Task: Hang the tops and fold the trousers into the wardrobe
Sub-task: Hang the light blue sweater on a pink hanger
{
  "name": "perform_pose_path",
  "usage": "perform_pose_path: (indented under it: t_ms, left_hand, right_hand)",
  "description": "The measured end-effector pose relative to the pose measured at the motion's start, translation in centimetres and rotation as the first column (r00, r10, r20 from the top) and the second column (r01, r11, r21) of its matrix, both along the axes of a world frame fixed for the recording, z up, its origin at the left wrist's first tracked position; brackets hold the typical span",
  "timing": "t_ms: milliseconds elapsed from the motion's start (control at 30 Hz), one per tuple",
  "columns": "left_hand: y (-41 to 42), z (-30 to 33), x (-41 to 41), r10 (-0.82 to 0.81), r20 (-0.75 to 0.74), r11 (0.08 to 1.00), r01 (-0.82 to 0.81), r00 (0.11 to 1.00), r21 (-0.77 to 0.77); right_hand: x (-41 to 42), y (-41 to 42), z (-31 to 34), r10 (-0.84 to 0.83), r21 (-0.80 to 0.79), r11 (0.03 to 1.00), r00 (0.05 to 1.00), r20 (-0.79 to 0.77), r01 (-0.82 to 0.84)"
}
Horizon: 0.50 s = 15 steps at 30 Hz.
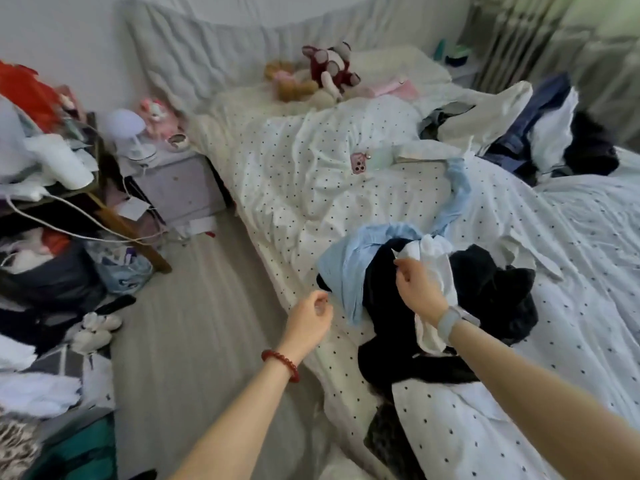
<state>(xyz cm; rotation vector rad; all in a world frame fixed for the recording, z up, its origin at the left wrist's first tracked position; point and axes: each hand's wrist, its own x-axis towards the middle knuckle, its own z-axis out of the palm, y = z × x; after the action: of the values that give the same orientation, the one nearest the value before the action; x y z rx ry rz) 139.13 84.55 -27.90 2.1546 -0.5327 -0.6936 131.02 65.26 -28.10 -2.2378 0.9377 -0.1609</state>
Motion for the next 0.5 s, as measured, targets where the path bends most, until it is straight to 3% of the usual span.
perform_pose_path:
  t_ms: [133,200,300,367,433,500]
  left_hand:
    - [-8.6,-4.0,7.7,-0.045,0.028,0.994,0.042,0.999,0.104]
    - [-12.2,-5.7,10.1,-0.111,0.033,0.976,0.103,0.993,0.191]
    - [-15.7,-7.4,12.1,-0.226,0.03,0.901,0.197,0.974,0.386]
    - [-16.8,-7.8,13.4,-0.255,0.034,0.882,0.217,0.966,0.418]
    - [-17.3,-7.5,14.7,-0.227,-0.003,0.922,0.216,0.974,0.322]
    - [-17.9,-6.2,16.2,-0.183,-0.061,0.953,0.192,0.981,0.235]
  right_hand:
    - [8.9,-8.8,-4.3,0.058,-0.173,0.98,0.973,-0.224,-0.099]
    - [11.5,-11.4,-5.6,0.109,-0.203,0.957,0.907,-0.407,-0.206]
    - [14.0,-14.3,-7.1,0.192,-0.087,0.951,0.786,-0.587,-0.298]
    - [15.2,-15.7,-7.2,0.233,0.11,0.972,0.811,-0.537,-0.207]
    - [15.7,-16.5,-6.4,0.194,0.277,0.957,0.891,-0.41,-0.081]
    - [16.0,-17.0,-4.9,0.162,0.311,0.949,0.934,-0.319,-0.058]
